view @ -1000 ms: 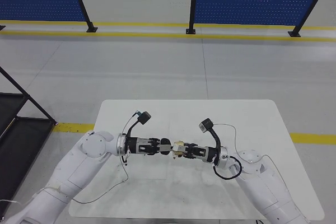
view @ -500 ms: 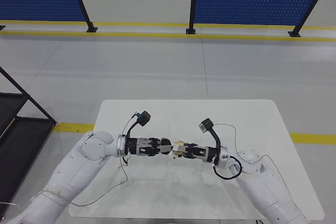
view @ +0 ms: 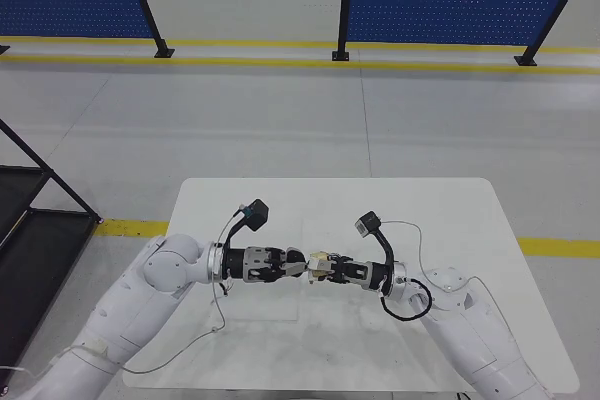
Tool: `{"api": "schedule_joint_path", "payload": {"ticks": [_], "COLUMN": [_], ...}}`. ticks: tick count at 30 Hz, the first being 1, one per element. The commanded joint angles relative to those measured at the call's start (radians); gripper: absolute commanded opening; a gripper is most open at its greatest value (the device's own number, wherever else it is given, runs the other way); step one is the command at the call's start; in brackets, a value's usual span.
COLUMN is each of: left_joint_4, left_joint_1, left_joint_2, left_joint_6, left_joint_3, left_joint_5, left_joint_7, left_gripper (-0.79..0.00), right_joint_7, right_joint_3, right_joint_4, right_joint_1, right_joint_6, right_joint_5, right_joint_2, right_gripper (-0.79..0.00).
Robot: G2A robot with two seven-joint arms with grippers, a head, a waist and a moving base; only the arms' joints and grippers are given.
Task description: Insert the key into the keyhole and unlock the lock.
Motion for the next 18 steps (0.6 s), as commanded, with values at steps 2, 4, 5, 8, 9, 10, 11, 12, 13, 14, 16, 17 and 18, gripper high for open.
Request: {"api": "schedule_joint_path", "payload": {"ticks": [2,4,5,8,9,10,11,12,13,14,16,17,18], "left_joint_4": [-0.008,-0.014,-0.017,-0.026,-0.029,-0.033,-0.038,-0.041,-0.044,-0.050,-0.057,-0.061,-0.064], "left_joint_1": [0.006,0.011,0.014,0.020,0.023,0.025,0.028,0.030,0.033,0.036,0.043,0.047,0.048], "left_joint_2": [0.001,0.002,0.002,0.003,0.003,0.004,0.004,0.004,0.005,0.005,0.005,0.005,0.006], "left_joint_6": [-0.014,-0.021,-0.027,-0.036,-0.037,-0.037,-0.037,-0.038,-0.035,-0.035,-0.031,-0.029,-0.029], "left_joint_3": [-0.005,-0.007,-0.008,-0.015,-0.017,-0.020,-0.021,-0.024,-0.027,-0.029,-0.033,-0.032,-0.033], "left_joint_5": [0.031,0.050,0.057,0.086,0.098,0.110,0.117,0.130,0.144,0.154,0.176,0.179,0.185], "left_joint_7": [0.019,0.031,0.039,0.061,0.068,0.076,0.083,0.091,0.099,0.106,0.123,0.129,0.134], "left_gripper": [-0.785,-0.785,-0.785,-0.785,-0.785,-0.785,-0.785,-0.785,-0.785,-0.785,-0.785,-0.785,-0.785], "right_joint_7": [0.000,0.000,0.000,0.000,0.000,0.000,0.000,0.000,0.000,0.000,0.000,0.000,0.000], "right_joint_3": [0.000,0.000,0.000,0.000,0.000,0.000,0.000,0.000,0.000,0.000,0.000,0.000,0.000], "right_joint_4": [0.000,0.000,0.000,0.000,0.000,0.000,0.000,0.000,0.000,0.000,0.000,0.000,0.000], "right_joint_1": [0.000,0.000,0.000,0.000,0.000,0.000,0.000,0.000,0.000,0.000,0.000,0.000,0.000], "right_joint_6": [0.000,0.000,0.000,0.000,0.000,0.000,0.000,0.000,0.000,0.000,0.000,0.000,0.000], "right_joint_5": [0.000,0.000,0.000,0.000,0.000,0.000,0.000,0.000,0.000,0.000,0.000,0.000,0.000], "right_joint_2": [0.000,0.000,0.000,0.000,0.000,0.000,0.000,0.000,0.000,0.000,0.000,0.000,0.000], "right_gripper": [-0.785,-0.785,-0.785,-0.785,-0.785,-0.785,-0.785,-0.785,-0.785,-0.785,-0.785,-0.785,-0.785]}}
